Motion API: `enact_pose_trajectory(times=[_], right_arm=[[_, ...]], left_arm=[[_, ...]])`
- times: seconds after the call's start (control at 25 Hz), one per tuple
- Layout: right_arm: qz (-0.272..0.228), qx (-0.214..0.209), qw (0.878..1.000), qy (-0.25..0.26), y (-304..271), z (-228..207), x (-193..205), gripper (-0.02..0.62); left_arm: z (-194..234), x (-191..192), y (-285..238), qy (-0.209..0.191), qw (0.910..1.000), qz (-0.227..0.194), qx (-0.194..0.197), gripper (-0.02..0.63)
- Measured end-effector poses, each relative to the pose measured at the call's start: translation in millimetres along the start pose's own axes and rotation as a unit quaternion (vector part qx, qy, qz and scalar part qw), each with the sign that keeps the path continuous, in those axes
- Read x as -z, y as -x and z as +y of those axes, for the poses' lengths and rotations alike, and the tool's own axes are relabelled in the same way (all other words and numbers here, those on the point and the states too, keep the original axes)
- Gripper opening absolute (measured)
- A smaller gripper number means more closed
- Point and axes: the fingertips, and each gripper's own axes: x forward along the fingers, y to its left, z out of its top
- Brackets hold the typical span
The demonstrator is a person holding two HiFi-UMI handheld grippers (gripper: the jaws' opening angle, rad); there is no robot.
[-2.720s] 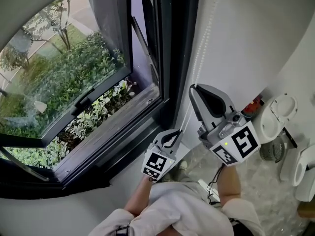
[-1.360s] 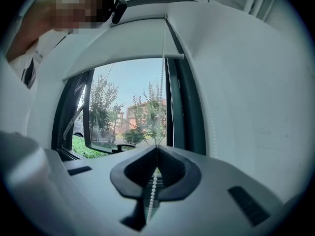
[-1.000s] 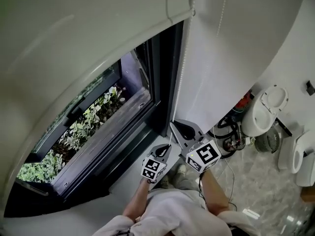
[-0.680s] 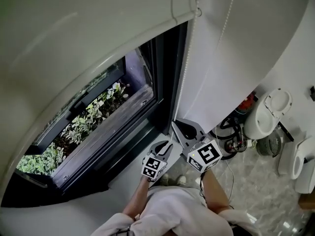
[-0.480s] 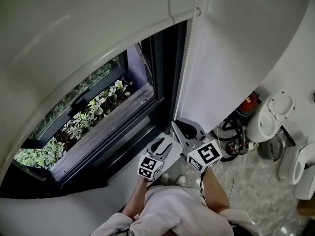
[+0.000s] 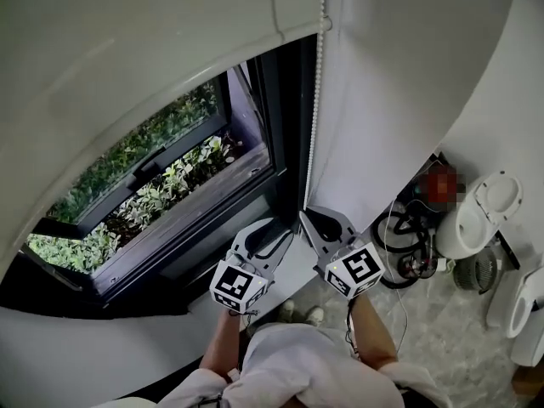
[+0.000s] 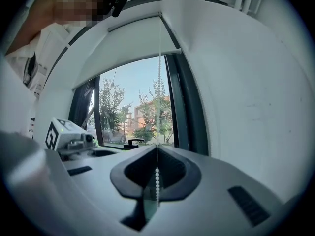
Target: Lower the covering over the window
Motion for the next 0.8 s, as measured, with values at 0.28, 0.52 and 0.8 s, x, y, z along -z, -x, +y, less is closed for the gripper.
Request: enact_pose_trajectory(times=[0.28, 0.52, 0.8], right_arm=[[-0.004, -0.005, 1.0, -0.005, 6.2, 2.2, -1.1, -0.003], [-0.003, -0.006, 1.0, -0.001, 4.6, 4.7, -0.3, -0.003], [-0.002, -0.007, 1.0, 0.002, 2.4, 8.1, -0.2, -0.003]], left_arm=[[-3.7, -110.9, -6.3, -0.042, 0.9965, -0.071, 0.01, 0.166], [-8.1, -166.1, -20.3, -0.064, 0.9924, -0.102, 0.026, 0.16], [-7.8, -198.3, -38.7, -0.066, 0.9894, -0.125, 0.032, 0.066]])
